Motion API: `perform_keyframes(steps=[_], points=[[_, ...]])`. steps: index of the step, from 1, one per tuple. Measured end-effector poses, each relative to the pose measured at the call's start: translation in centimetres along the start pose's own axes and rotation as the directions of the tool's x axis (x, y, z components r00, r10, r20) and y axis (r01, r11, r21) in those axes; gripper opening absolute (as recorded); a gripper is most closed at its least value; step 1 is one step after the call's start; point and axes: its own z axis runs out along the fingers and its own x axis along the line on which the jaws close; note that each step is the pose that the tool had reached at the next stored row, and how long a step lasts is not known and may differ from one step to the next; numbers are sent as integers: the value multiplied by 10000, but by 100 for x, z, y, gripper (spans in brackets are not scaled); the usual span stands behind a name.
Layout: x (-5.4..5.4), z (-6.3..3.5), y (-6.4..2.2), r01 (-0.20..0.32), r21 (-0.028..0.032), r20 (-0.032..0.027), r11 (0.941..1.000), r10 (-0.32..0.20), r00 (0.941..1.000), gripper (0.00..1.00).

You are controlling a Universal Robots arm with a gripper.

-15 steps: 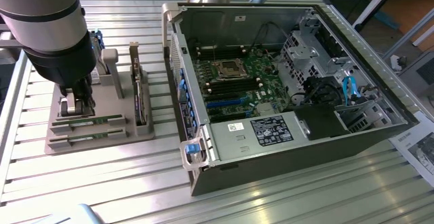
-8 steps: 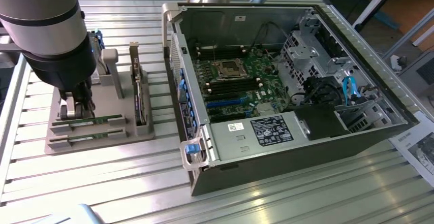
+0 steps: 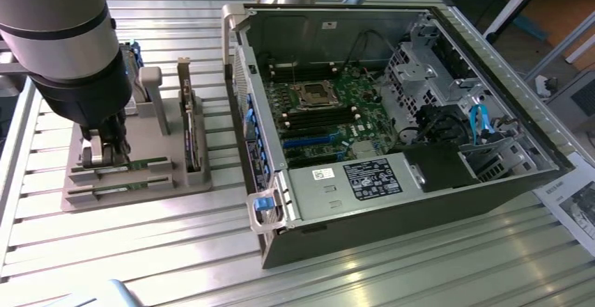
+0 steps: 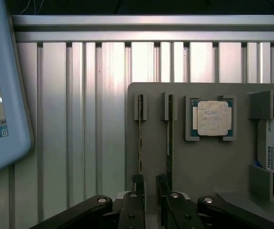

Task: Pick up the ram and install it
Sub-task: 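Pick up the ram and move it above insertion slot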

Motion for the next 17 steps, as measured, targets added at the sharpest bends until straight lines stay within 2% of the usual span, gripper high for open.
perform_keyframes(steps=[17], points=[[55, 221, -6, 6, -1, -1, 10000, -6, 10000, 25]])
